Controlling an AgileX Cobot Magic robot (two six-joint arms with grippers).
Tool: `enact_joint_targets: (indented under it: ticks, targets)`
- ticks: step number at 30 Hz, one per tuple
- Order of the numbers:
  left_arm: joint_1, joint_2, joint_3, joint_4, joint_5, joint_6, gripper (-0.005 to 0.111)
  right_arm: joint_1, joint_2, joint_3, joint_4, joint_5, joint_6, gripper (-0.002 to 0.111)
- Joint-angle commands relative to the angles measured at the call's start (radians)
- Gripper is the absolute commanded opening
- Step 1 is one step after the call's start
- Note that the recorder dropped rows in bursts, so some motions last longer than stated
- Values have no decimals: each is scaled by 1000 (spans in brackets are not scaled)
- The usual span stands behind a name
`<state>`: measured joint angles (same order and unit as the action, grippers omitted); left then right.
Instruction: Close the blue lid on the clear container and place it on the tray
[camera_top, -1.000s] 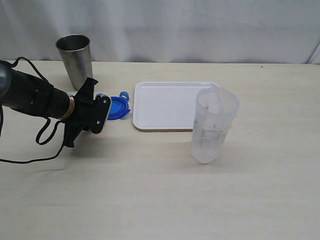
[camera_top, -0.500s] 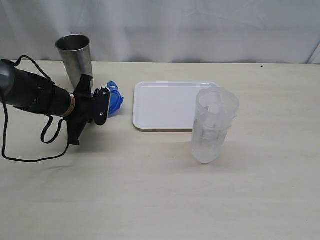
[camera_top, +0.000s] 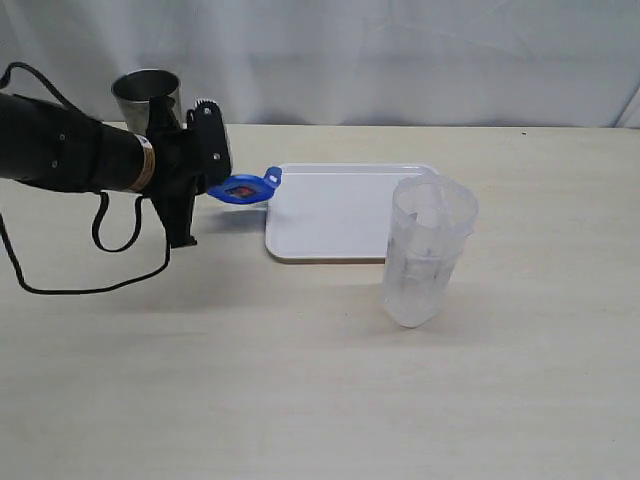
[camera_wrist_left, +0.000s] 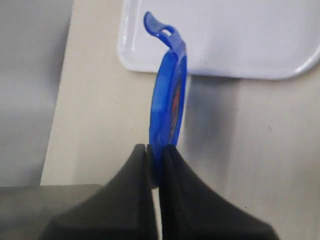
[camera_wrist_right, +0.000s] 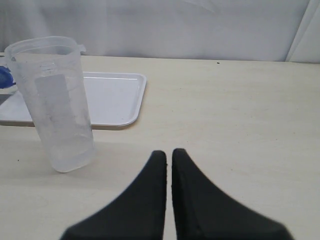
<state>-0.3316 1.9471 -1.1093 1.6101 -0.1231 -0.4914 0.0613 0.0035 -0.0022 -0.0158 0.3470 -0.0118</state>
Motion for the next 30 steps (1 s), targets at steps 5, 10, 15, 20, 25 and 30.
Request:
enact_joint_targets:
  ticks: [5,10,15,20,25,30]
  targets:
    - [-7,-145,3,-16,-149,-368,0,-4,-4,2,1,-1,2,4]
    - [-7,-237,3,-16,-228,-527,0,-4,-4,2,1,-1,2,4]
    - [-7,-305,-1,-31,-319,-650,0,-4,-4,2,1,-1,2,4]
    - [-7,-325,-1,-176,-562,-667,0,-4,-4,2,1,-1,2,4]
    - [-7,-325,-1,-308,-740,-860,0,-4,-4,2,1,-1,2,4]
    - [-20,-321,-1,-272,-808,-1165,0,-4,-4,2,1,-1,2,4]
